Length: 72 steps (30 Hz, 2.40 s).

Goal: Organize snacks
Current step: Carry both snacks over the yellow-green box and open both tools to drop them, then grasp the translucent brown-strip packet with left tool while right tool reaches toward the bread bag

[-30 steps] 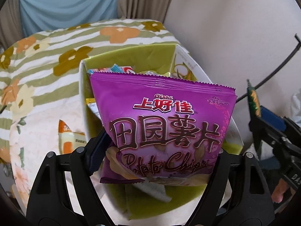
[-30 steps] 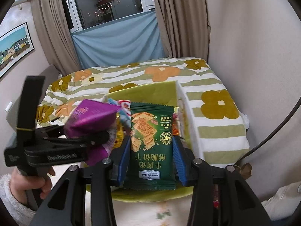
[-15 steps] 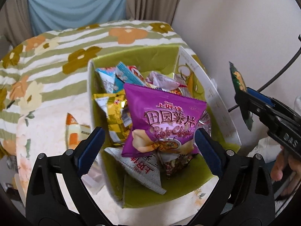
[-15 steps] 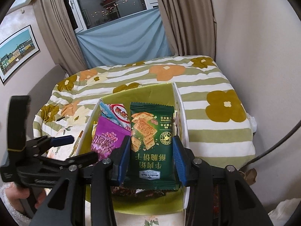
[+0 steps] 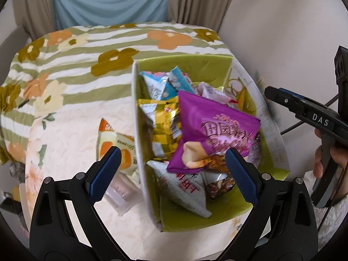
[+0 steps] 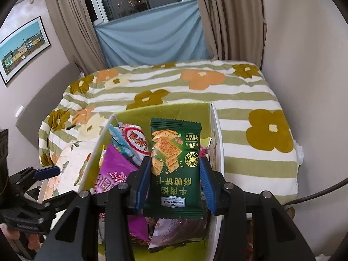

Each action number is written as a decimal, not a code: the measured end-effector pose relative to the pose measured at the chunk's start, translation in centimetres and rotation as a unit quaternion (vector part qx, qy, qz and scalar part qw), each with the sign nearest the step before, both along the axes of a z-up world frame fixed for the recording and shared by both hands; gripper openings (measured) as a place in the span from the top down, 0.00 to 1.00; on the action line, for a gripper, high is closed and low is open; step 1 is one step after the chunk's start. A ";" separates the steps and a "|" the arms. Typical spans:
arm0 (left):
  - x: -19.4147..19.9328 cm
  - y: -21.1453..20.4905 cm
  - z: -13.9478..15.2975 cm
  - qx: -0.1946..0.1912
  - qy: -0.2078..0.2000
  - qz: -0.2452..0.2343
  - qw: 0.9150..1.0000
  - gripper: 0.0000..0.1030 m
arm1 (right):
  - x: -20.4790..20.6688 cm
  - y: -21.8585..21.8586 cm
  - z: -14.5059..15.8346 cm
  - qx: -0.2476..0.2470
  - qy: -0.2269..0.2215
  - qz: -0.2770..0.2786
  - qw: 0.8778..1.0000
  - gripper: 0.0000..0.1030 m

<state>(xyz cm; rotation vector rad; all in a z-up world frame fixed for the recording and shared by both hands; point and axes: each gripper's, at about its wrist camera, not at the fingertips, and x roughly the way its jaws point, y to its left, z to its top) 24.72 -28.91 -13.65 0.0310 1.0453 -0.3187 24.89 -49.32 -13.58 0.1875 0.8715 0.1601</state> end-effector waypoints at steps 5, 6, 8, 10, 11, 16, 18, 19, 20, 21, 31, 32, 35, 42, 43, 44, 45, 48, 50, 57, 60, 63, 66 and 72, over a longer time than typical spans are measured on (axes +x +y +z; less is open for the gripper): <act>-0.5 1.1 -0.4 0.004 0.002 0.015 1.000 0.07 | -0.3 -0.2 -0.7 0.018 -0.001 -0.008 1.000 0.19; -0.7 1.4 -0.5 0.004 0.002 0.018 1.000 0.07 | -0.5 -0.1 -0.8 0.018 0.000 -0.008 1.000 0.18; -0.9 1.7 -0.6 0.003 0.002 0.021 1.000 0.07 | -0.7 0.1 -0.9 0.017 0.002 -0.006 1.000 0.18; -1.3 2.1 -0.5 0.003 0.001 0.022 1.000 0.07 | -1.1 0.3 -0.9 0.015 0.002 -0.003 1.000 0.18; -1.5 2.3 -0.5 0.003 0.000 0.023 1.000 0.07 | -1.2 0.4 -0.9 0.014 0.002 -0.003 1.000 0.18; -2.7 3.6 0.7 0.002 -0.015 0.031 0.999 0.07 | -2.2 0.9 0.1 0.011 -0.012 -0.001 1.000 0.17; -3.3 4.9 1.4 0.002 -0.021 0.040 0.999 0.07 | -2.7 1.4 0.9 0.003 -0.022 0.002 1.000 0.09; -3.6 5.8 1.8 0.002 -0.023 0.046 0.999 0.07 | -3.0 1.7 1.3 -0.002 -0.026 0.004 1.000 0.04; -3.8 6.5 2.1 0.001 -0.025 0.049 0.998 0.07 | -3.2 2.0 1.7 -0.008 -0.031 0.005 0.999 0.02; -4.1 7.3 2.4 0.003 -0.027 0.054 0.998 0.07 | -3.5 2.5 2.2 -0.016 -0.039 0.008 0.999 0.01; -4.7 15.5 2.5 0.006 -0.024 0.090 0.996 0.07 | -5.8 8.9 3.4 -0.032 -0.066 0.048 0.996 0.01; -4.5 16.2 2.3 0.003 -0.021 0.088 0.996 0.07 | -5.9 9.6 3.3 -0.031 -0.061 0.052 0.996 0.01; -3.8 18.1 1.9 -0.008 -0.012 0.074 0.997 0.07 | -6.6 12.2 3.0 -0.021 -0.055 0.059 0.997 0.01; -2.1 21.8 1.5 -0.015 0.002 0.031 0.999 0.07 | -7.7 18.5 1.7 -0.014 -0.035 0.039 0.999 0.01; -1.8 22.4 1.4 -0.017 0.004 0.026 1.000 0.07 | -7.6 19.2 1.5 -0.013 -0.031 0.036 0.999 0.01; -1.4 23.0 1.3 -0.019 0.007 0.019 1.000 0.07 | -7.7 20.4 1.1 -0.013 -0.024 0.032 0.999 0.01; -1.2 23.6 1.1 -0.020 0.009 0.012 1.000 0.07 | -7.8 21.3 0.8 -0.014 -0.019 0.029 0.999 0.01; -0.4 25.3 0.3 -0.021 0.018 -0.004 1.000 0.07 | -7.6 23.7 -0.1 -0.018 -0.009 0.023 1.000 0.01; 0.1 26.4 -0.5 -0.026 0.030 -0.012 0.999 0.07 | -7.6 25.4 -0.8 -0.024 -0.005 0.020 0.999 0.01; 2.2 26.9 -4.7 -0.028 0.075 -0.055 0.995 0.07 | -8.8 28.7 -4.0 -0.022 0.010 -0.023 0.999 0.01; 2.6 24.6 -6.6 -0.023 0.086 -0.069 0.994 0.07 | -9.8 28.5 -5.2 -0.025 0.017 -0.049 0.998 0.01; 2.4 21.5 -8.3 -0.026 0.091 -0.078 0.992 0.07 | -11.1 27.5 -6.2 -0.034 0.029 -0.073 0.996 0.01; 1.8 17.8 -9.7 -0.022 0.084 -0.077 0.993 0.07 | -12.1 25.5 -7.2 -0.036 0.034 -0.093 0.994 0.01; 2.0 12.4 -13.2 0.006 0.085 -0.047 0.995 0.07 | -12.9 22.2 -10.3 -0.034 0.049 -0.088 0.994 0.01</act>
